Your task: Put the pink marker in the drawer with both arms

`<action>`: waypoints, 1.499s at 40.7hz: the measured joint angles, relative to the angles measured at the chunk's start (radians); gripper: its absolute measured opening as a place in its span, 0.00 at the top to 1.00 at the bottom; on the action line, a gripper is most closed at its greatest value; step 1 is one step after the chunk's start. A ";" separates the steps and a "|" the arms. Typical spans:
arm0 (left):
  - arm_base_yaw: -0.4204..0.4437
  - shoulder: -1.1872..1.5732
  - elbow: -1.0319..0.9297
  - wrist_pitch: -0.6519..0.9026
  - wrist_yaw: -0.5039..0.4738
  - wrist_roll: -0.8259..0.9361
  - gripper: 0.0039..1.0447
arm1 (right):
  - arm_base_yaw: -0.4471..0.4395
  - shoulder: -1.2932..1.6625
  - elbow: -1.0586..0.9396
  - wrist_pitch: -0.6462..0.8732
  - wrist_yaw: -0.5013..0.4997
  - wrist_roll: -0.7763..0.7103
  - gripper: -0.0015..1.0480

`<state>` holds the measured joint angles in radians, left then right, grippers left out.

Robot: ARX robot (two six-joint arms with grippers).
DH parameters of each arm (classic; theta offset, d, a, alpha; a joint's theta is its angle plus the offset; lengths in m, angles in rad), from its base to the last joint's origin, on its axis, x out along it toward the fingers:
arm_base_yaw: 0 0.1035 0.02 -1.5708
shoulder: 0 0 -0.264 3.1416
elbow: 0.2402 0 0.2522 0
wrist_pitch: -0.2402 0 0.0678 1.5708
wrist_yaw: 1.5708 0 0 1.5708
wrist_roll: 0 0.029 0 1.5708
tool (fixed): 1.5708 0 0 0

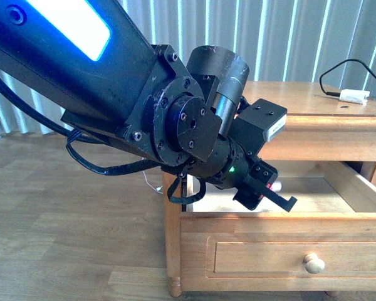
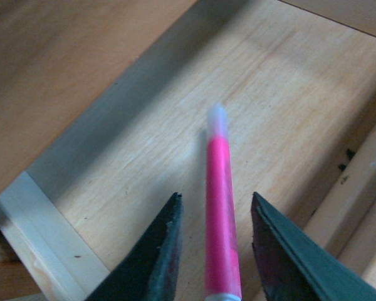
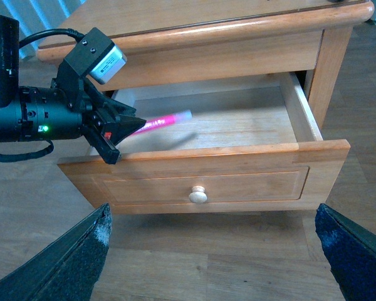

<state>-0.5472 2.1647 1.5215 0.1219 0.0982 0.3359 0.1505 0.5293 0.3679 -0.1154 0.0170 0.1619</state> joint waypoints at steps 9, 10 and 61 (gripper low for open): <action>0.024 -0.029 -0.054 0.099 -0.103 -0.013 0.31 | 0.000 0.000 0.000 0.000 0.000 0.000 0.09; 0.031 -0.042 -0.072 0.111 -0.124 -0.020 0.26 | 0.000 0.000 0.000 0.000 0.000 0.000 0.09; 0.260 -1.305 -1.153 0.347 -0.533 -0.283 0.06 | 0.000 0.000 0.000 0.000 0.000 0.000 0.09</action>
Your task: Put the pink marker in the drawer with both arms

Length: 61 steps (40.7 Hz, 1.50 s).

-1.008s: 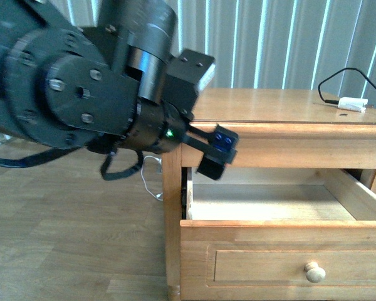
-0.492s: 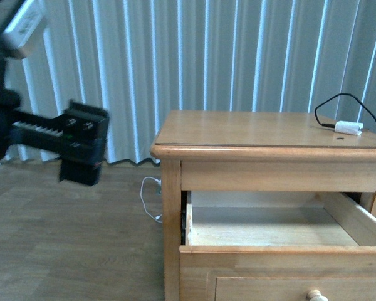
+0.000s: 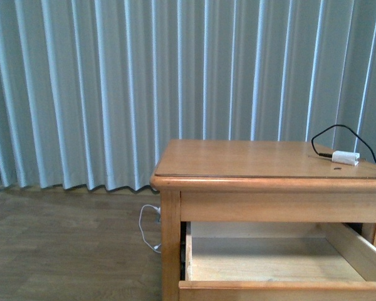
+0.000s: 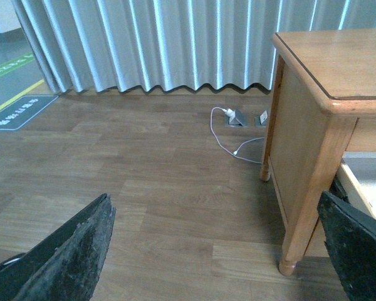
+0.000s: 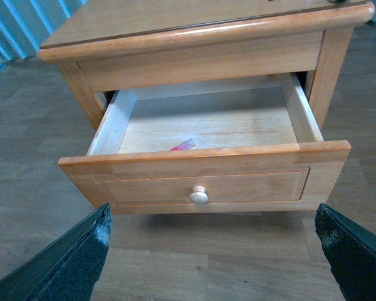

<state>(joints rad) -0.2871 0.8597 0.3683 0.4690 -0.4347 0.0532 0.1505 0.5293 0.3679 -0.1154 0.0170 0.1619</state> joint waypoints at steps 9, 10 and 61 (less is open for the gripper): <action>0.072 -0.071 -0.087 0.035 0.228 -0.037 0.34 | 0.000 0.000 0.000 0.000 0.000 0.000 0.09; 0.083 -0.082 -0.101 0.035 0.237 -0.038 0.39 | 0.000 0.000 0.000 0.000 0.000 0.000 0.09; 0.285 -0.591 -0.346 -0.197 0.434 -0.055 0.96 | 0.000 0.000 0.000 0.000 0.000 0.000 0.09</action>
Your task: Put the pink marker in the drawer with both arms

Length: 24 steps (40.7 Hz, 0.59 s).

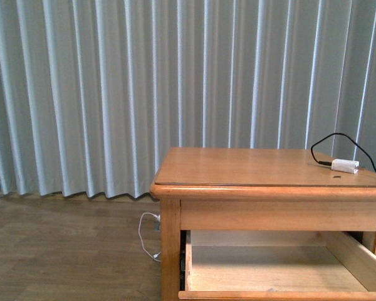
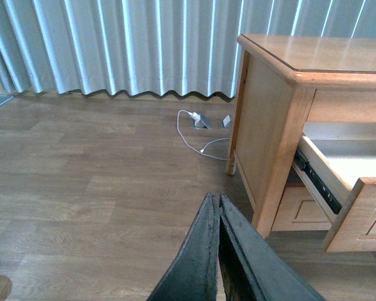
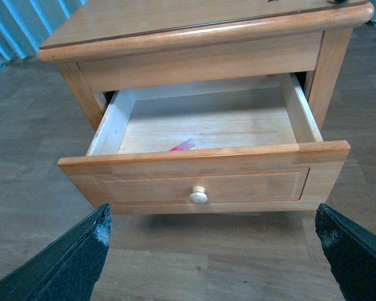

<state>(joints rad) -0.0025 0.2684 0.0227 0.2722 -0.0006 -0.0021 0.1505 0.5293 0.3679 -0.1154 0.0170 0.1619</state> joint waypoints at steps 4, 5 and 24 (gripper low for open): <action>0.000 -0.042 0.000 -0.041 0.000 0.000 0.96 | 0.000 0.000 0.000 0.000 0.000 0.000 0.09; 0.000 -0.050 0.000 -0.048 0.000 0.000 0.96 | 0.000 0.000 0.000 0.000 0.000 0.000 0.09; 0.000 -0.263 0.000 -0.270 0.001 0.000 0.96 | 0.000 0.000 0.000 0.000 0.000 0.000 0.09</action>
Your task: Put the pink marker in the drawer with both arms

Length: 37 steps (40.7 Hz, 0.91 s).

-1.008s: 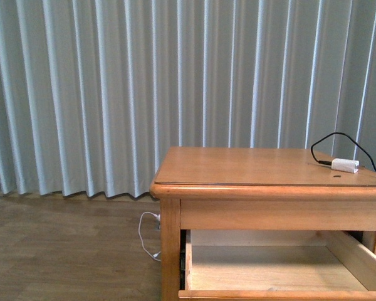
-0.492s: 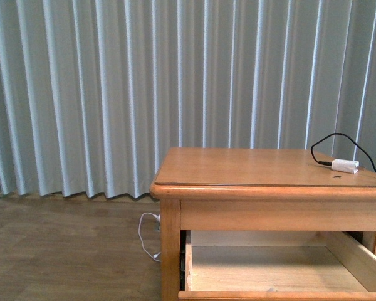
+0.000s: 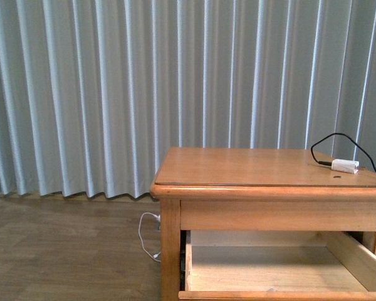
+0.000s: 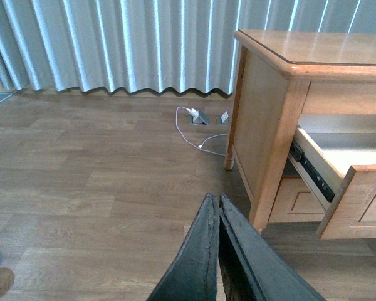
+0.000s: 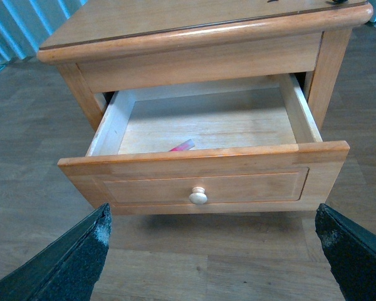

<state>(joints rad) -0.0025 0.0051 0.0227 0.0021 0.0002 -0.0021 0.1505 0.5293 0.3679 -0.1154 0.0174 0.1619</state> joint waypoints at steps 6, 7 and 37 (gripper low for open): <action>0.000 0.000 0.000 0.000 0.000 0.000 0.74 | 0.013 0.008 0.000 0.016 0.101 -0.034 0.09; 0.000 0.000 0.000 0.000 0.000 0.000 0.71 | 0.010 0.013 0.001 0.008 0.105 -0.037 0.09; 0.000 0.000 0.000 0.000 0.000 0.000 0.06 | -0.040 1.037 0.128 0.625 0.001 -0.153 0.09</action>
<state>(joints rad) -0.0025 0.0048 0.0227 0.0021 0.0002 -0.0021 0.1101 1.5661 0.4961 0.5098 0.0185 0.0093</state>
